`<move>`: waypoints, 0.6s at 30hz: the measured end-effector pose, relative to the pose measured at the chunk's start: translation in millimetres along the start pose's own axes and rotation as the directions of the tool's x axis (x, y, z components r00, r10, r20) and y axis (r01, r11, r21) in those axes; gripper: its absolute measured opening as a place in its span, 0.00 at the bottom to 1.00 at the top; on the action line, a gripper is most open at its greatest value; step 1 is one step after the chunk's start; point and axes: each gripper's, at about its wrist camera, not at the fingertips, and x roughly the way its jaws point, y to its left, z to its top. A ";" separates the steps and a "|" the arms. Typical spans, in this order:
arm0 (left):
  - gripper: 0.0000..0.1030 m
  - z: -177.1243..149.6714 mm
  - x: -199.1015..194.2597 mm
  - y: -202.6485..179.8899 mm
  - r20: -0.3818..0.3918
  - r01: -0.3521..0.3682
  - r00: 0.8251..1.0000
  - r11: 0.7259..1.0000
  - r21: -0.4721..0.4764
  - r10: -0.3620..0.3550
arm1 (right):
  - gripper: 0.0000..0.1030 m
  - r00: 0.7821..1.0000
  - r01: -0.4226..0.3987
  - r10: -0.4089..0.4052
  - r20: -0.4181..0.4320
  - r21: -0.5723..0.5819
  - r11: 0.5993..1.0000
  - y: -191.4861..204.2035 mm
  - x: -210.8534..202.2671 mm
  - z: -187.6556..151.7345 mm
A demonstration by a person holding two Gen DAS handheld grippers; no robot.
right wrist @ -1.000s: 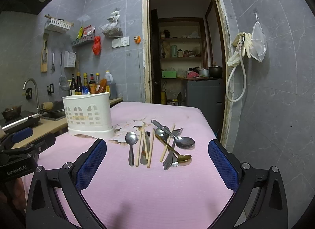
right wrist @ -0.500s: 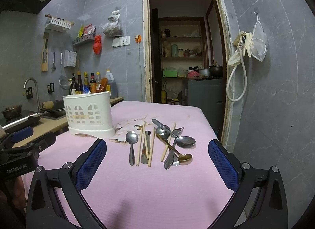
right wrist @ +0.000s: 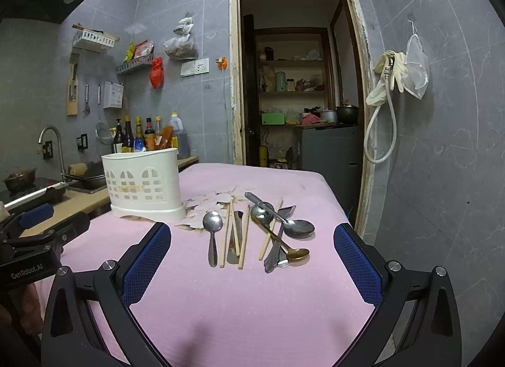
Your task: Organize utensils
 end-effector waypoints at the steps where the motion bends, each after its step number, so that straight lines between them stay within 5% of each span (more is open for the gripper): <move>1: 0.92 -0.1 0.0 0.0 0.000 -0.001 1.000 1.000 0.001 0.001 | 1.00 1.000 0.000 0.000 0.000 0.000 1.000 0.2 -0.2 0.0; 18: 0.92 0.2 -0.7 1.0 -0.002 0.000 1.000 1.000 -0.002 0.000 | 1.00 1.000 0.000 0.000 -0.001 0.000 1.000 0.1 -1.0 0.9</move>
